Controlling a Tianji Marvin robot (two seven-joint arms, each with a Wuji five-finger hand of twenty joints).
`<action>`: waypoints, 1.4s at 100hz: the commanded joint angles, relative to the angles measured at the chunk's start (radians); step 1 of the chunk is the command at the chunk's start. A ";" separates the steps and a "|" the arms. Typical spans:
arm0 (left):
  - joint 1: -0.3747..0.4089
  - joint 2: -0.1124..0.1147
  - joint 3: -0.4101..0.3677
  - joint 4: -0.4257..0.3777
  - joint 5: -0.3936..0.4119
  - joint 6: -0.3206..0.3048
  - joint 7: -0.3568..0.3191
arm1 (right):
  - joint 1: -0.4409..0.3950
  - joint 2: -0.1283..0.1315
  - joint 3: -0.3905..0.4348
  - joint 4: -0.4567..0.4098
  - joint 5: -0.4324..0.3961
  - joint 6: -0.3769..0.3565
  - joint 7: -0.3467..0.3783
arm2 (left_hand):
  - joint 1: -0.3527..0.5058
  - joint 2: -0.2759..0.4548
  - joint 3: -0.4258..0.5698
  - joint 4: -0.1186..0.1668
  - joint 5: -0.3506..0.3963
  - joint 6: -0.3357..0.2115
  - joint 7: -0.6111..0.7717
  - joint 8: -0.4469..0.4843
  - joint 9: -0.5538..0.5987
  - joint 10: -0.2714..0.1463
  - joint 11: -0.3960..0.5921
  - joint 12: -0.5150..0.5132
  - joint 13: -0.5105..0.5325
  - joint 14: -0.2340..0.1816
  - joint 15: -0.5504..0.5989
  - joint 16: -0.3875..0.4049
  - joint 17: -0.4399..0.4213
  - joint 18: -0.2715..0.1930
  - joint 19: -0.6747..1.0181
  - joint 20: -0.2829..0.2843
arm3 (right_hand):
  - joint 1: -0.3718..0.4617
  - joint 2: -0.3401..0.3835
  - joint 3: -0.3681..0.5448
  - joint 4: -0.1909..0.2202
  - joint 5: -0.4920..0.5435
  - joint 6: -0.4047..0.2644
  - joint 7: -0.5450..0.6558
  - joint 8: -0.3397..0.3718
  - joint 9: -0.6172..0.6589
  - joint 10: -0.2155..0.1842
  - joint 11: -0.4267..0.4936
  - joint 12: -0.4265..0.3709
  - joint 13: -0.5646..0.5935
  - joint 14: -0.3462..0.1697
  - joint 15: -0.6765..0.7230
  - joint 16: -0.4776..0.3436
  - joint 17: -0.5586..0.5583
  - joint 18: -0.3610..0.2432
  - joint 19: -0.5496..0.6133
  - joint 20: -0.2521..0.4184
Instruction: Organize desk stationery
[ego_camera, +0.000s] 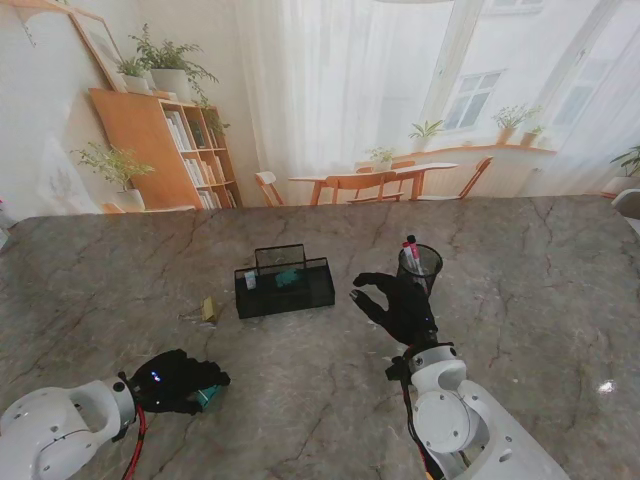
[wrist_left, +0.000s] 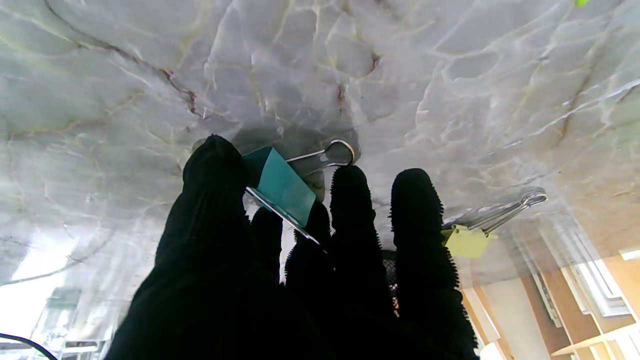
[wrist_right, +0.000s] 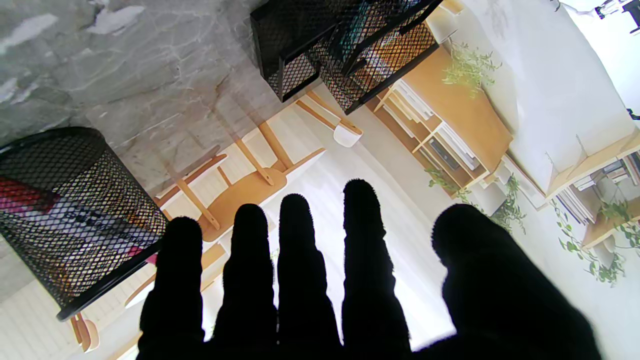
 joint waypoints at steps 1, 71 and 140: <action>0.032 0.004 0.005 0.029 0.010 -0.003 -0.022 | -0.003 0.001 0.000 -0.002 0.001 0.001 0.014 | 0.010 -0.016 0.019 0.031 -0.014 -0.043 -0.068 -0.035 0.014 -0.038 0.008 -0.009 -0.022 0.031 -0.099 -0.080 -0.048 0.067 -0.020 0.019 | -0.004 0.027 -0.036 -0.003 0.013 0.002 0.003 0.021 0.004 -0.001 0.015 0.017 0.003 0.002 -0.001 0.013 -0.004 0.005 0.014 0.018; 0.011 0.012 0.021 0.056 0.032 -0.038 -0.017 | 0.000 0.000 -0.003 0.001 0.007 0.002 0.014 | 0.237 -0.119 0.026 0.015 0.227 -0.152 0.414 0.083 0.351 -0.072 0.062 0.444 0.251 -0.034 0.101 0.238 0.224 -0.114 0.218 0.005 | -0.003 0.030 -0.037 -0.003 0.015 0.004 0.004 0.022 0.005 -0.001 0.016 0.018 0.003 0.003 0.000 0.013 -0.003 0.004 0.016 0.018; 0.015 -0.010 0.039 0.079 -0.093 0.064 0.046 | -0.005 0.000 0.001 -0.005 0.004 0.014 0.010 | 0.166 -0.137 0.119 0.039 0.284 -0.042 0.642 0.035 0.499 0.023 0.220 0.527 0.297 -0.019 0.391 0.081 0.261 -0.093 0.340 0.024 | -0.001 0.031 -0.039 -0.003 0.016 0.003 0.006 0.023 0.008 -0.003 0.017 0.018 0.005 0.004 0.004 0.014 -0.002 0.004 0.019 0.017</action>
